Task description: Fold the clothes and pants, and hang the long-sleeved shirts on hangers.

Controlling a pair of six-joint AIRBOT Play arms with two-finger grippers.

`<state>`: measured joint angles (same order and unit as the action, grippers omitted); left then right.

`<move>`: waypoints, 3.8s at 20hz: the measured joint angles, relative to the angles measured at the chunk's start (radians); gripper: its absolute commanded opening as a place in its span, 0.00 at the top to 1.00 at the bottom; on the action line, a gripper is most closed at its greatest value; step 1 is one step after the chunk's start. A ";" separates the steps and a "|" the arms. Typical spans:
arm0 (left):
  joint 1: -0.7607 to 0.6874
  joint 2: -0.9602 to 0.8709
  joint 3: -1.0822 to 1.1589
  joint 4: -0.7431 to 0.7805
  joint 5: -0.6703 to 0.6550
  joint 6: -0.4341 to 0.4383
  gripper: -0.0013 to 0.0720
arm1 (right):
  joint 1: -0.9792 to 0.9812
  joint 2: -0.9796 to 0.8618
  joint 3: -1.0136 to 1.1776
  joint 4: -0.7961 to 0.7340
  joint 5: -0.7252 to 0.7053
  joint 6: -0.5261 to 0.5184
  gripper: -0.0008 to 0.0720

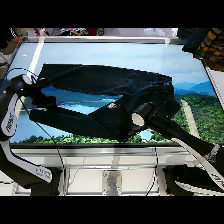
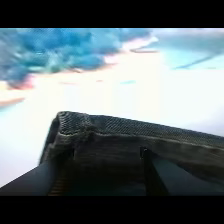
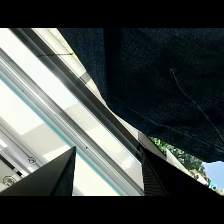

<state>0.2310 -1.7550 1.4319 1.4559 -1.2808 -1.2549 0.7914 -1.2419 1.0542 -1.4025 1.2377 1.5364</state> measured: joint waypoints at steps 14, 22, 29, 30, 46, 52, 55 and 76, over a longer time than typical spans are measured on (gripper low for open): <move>-0.022 -0.008 0.000 -0.017 0.113 -0.027 0.92 | 0.000 0.000 0.000 -0.014 -0.023 0.000 0.37; -0.017 0.025 0.028 -0.039 0.068 -0.010 0.96 | -0.008 0.000 0.000 -0.053 -0.030 0.010 0.39; -0.010 0.156 0.439 -0.039 0.044 -0.011 0.96 | -0.310 0.009 0.100 -0.134 -0.072 0.040 0.39; 0.003 0.182 0.502 -0.056 0.041 -0.013 0.96 | -0.375 0.014 0.135 -0.139 -0.068 0.039 0.39; 0.366 0.661 -0.093 -0.090 -0.037 0.055 0.96 | -1.109 0.285 -0.204 -0.041 -0.116 -0.177 0.37; 0.375 0.668 -0.201 0.024 -0.058 0.063 0.96 | -1.142 0.134 -0.280 0.085 -0.298 -0.222 0.37; 0.380 0.657 -0.217 0.053 -0.065 0.066 0.96 | -1.145 0.038 -0.287 0.155 -0.365 -0.228 0.37; 0.383 0.588 -0.227 0.043 -0.091 0.115 0.96 | -1.180 -0.113 -0.108 0.377 -0.379 -0.249 0.98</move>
<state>0.6144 -1.1671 1.2049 1.4990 -1.3720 -1.1400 -0.3882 -1.3548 0.9466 -1.0256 0.8589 1.2877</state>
